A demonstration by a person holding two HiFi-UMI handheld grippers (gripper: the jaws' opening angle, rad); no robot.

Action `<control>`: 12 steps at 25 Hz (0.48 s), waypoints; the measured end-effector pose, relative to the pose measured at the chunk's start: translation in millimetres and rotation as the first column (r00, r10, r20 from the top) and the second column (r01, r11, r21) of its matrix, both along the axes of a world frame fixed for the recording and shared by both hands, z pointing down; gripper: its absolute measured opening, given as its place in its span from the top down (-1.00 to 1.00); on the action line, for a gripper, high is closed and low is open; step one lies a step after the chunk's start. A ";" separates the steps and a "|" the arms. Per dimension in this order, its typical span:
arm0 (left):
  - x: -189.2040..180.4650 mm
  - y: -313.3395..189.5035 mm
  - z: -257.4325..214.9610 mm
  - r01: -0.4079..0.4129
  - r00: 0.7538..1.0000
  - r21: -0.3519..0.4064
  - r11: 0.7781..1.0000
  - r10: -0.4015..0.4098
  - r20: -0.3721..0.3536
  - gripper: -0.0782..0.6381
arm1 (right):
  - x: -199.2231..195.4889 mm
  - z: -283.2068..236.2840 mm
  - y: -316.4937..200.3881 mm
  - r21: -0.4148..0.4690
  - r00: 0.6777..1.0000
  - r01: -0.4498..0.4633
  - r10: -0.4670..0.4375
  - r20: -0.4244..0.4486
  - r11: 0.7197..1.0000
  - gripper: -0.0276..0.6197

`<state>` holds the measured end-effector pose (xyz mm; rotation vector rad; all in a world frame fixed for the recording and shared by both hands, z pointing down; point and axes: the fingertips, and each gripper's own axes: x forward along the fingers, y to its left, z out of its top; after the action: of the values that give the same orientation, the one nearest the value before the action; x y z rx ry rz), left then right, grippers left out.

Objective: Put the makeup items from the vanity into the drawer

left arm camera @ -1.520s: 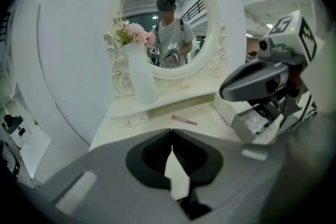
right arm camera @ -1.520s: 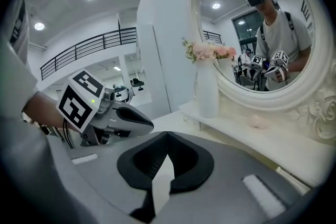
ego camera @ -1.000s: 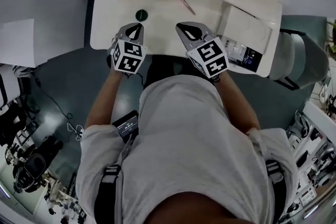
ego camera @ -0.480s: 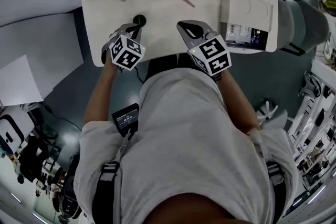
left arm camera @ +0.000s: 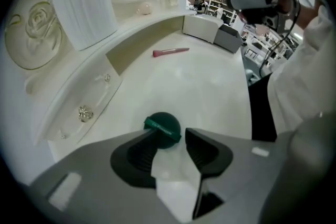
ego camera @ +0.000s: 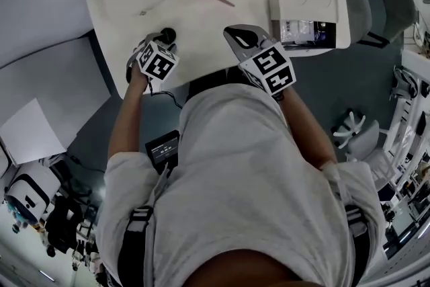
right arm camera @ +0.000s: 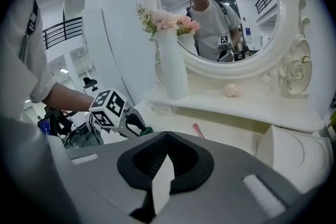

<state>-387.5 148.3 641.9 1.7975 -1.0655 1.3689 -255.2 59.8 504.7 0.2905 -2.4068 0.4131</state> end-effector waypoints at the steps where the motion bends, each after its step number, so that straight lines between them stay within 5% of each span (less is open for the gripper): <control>1: -1.3 -1.4 1.2 0.016 1.000 0.002 1.000 -0.016 0.000 0.31 | 3.0 0.3 -2.7 0.001 1.000 -0.007 0.007 -0.002 1.000 0.91; 10: -3.3 -9.4 2.0 0.075 0.997 0.022 0.997 -0.075 0.007 0.47 | 25.0 3.1 -14.4 0.001 0.998 -0.069 0.069 -0.008 0.998 0.91; 12: 0.4 -12.3 -1.9 0.102 0.995 0.048 0.994 -0.101 -0.017 0.73 | 28.7 3.9 -13.4 0.003 0.998 -0.064 0.065 -0.013 0.998 0.91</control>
<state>-387.2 136.0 640.0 1.7602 -1.1756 1.2782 -226.5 46.3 508.6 0.3718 -2.3900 0.4358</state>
